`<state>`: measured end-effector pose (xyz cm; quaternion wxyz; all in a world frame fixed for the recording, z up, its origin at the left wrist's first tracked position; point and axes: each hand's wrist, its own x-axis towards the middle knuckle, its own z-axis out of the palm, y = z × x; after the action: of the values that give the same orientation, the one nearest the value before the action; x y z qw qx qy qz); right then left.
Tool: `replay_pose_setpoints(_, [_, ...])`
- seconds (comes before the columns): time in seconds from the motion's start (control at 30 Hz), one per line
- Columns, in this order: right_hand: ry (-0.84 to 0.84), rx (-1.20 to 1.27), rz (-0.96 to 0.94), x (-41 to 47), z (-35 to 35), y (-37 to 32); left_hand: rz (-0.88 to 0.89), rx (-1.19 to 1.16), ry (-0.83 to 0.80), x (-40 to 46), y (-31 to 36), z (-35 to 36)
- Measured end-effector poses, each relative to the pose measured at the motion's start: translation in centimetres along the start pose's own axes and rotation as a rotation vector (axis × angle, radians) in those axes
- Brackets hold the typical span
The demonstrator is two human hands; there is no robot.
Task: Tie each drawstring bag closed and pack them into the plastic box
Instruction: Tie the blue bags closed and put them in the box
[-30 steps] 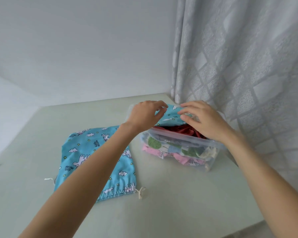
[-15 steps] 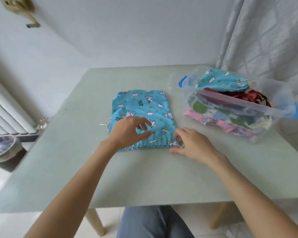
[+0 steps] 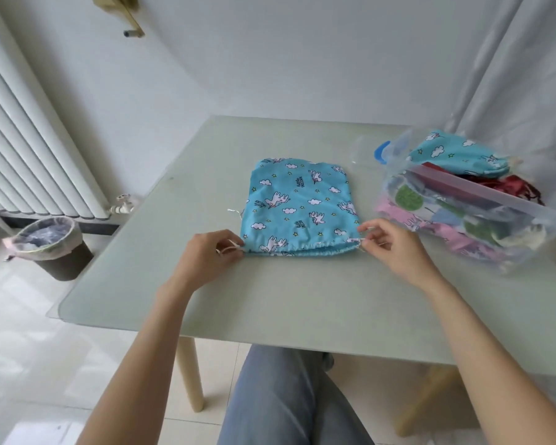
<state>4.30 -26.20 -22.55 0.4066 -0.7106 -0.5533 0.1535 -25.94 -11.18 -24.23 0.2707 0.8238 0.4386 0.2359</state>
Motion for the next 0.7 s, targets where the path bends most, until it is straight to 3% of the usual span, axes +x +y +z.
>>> replay_pose_setpoints(0.2, [0.177,0.094,0.017,0.1,-2.2,1.0,-0.041,-0.298,0.162,-0.9,-0.8,-1.0])
replay_pose_setpoints(0.4, [0.179,-0.270,0.005,-0.2,-2.6,3.2,-0.149,-0.227,0.242,-0.3,-1.4,-1.8])
replay_pose_setpoints(0.47, [0.185,-0.271,-0.003,-0.2,-2.5,2.8,-0.190,-0.409,0.290,0.1,-0.5,-1.6])
replay_pose_setpoints(0.53, [0.192,-0.130,0.009,0.1,-2.0,1.8,-0.198,-0.674,0.298,0.5,0.8,-1.0])
replay_pose_setpoints(0.7, [0.208,0.676,0.077,0.8,-0.5,-1.7,-0.118,-1.201,0.256,1.8,3.8,0.3])
